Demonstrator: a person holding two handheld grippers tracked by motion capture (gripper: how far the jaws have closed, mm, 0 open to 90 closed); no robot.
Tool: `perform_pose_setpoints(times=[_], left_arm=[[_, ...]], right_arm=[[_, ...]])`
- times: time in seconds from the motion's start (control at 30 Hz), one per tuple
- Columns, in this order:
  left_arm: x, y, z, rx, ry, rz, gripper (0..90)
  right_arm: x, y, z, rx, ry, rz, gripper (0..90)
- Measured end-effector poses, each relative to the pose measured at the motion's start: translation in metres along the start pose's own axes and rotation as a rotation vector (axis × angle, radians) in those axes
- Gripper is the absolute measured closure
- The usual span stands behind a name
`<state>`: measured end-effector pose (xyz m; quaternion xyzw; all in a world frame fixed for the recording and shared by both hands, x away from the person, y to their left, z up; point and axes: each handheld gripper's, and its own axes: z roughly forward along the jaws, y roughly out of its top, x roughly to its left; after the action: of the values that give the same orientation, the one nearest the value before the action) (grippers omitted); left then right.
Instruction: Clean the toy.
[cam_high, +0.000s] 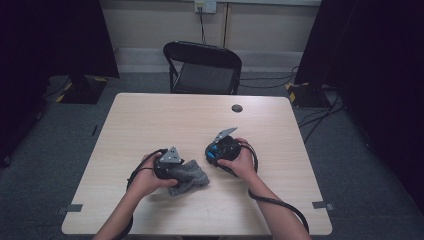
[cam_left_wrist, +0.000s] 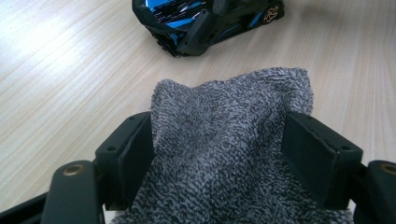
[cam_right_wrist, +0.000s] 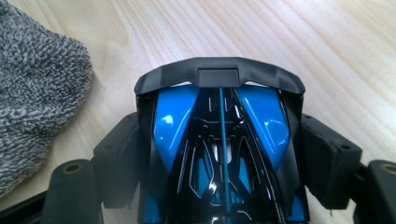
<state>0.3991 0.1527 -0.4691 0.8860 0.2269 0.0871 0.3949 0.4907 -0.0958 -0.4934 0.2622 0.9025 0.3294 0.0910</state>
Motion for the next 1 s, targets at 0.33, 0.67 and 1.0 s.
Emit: perform_pose_setpoints(times=[0.33,0.67,1.0], left_arm=[[-0.001,-0.001,0.000,-0.001,-0.002,-0.005,25.4],[-0.002,-0.001,-0.003,-0.015,-0.009,-0.011,25.7],[0.002,0.001,-0.009,-0.019,0.001,0.003,29.5]], right_arm=[[-0.001,-0.007,0.001,-0.059,0.003,0.000,24.6],[0.001,-0.008,0.000,-0.065,-0.010,0.012,25.5],[0.004,-0.003,0.000,-0.031,-0.045,0.039,25.7]])
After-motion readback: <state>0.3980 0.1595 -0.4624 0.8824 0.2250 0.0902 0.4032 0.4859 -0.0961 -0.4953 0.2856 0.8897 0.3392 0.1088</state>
